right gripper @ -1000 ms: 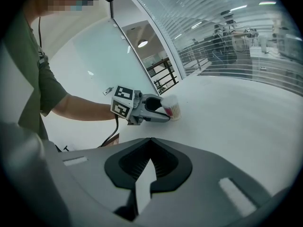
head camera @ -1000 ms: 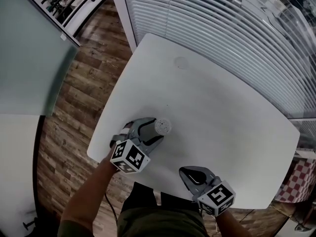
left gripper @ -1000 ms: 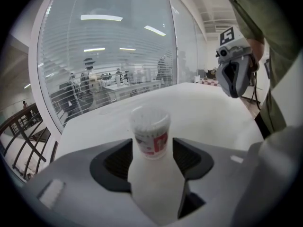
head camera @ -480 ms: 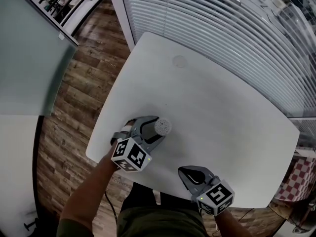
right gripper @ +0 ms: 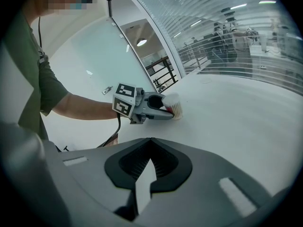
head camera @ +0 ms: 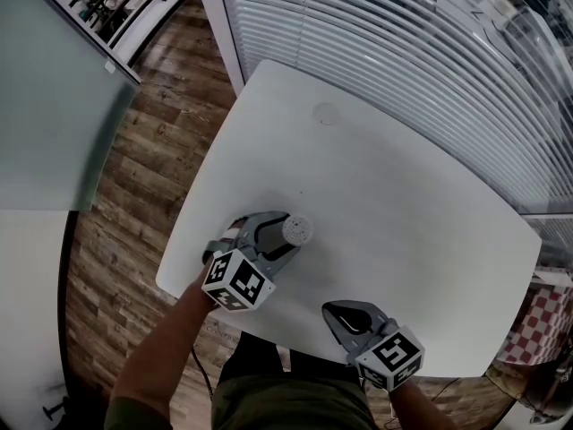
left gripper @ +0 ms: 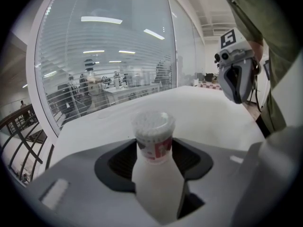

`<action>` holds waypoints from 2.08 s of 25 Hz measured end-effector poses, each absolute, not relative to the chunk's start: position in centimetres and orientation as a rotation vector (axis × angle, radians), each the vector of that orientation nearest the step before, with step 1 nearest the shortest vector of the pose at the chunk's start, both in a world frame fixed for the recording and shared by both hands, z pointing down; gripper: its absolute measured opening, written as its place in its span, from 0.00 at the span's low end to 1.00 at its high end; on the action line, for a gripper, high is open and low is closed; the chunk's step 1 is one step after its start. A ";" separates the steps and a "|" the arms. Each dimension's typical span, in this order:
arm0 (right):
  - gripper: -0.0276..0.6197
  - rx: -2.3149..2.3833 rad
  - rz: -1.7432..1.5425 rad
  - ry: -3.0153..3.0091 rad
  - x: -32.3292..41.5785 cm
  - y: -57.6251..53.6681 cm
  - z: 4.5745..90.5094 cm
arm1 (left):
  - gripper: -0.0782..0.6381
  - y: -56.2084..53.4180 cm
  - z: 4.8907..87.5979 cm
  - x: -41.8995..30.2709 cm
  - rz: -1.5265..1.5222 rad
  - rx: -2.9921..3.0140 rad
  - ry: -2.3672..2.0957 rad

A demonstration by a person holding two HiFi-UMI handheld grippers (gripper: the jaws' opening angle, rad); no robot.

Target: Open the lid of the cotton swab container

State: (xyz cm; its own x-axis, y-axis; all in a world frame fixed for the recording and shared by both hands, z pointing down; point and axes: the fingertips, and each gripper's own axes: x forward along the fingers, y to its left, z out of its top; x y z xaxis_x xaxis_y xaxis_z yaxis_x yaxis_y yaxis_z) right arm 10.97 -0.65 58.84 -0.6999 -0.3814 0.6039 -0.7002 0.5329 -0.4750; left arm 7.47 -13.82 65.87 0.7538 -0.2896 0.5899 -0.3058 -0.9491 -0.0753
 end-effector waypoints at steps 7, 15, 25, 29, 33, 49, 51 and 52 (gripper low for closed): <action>0.05 0.875 0.989 -2.334 10.7 -0.9 58.9 | 0.44 -13.8 65.6 7.3 0.926 2.916 -0.511; 0.05 0.903 0.978 -2.339 10.5 -2.2 58.5 | 0.43 -13.8 64.9 6.8 0.872 2.914 -0.526; 0.05 0.943 0.900 -2.380 9.6 -5.0 56.1 | 0.43 -13.7 60.9 5.8 0.813 2.934 -0.552; 0.05 0.947 0.859 -2.404 9.1 -5.7 54.8 | 0.43 -13.8 58.8 4.7 0.800 2.932 -0.587; 0.05 0.962 0.831 -2.438 8.6 -6.7 53.1 | 0.43 -13.9 56.5 3.4 0.785 2.931 -0.635; 0.05 1.003 0.621 -2.525 6.0 -7.0 45.5 | 0.43 -10.3 48.6 -0.2 0.766 2.887 -0.742; 0.05 0.994 0.579 -2.548 5.5 -7.2 44.1 | 0.43 -10.1 48.0 -0.6 0.766 2.881 -0.756; 0.05 0.988 0.560 -2.560 5.4 -7.3 43.4 | 0.43 -9.9 47.6 -0.7 0.767 2.879 -0.762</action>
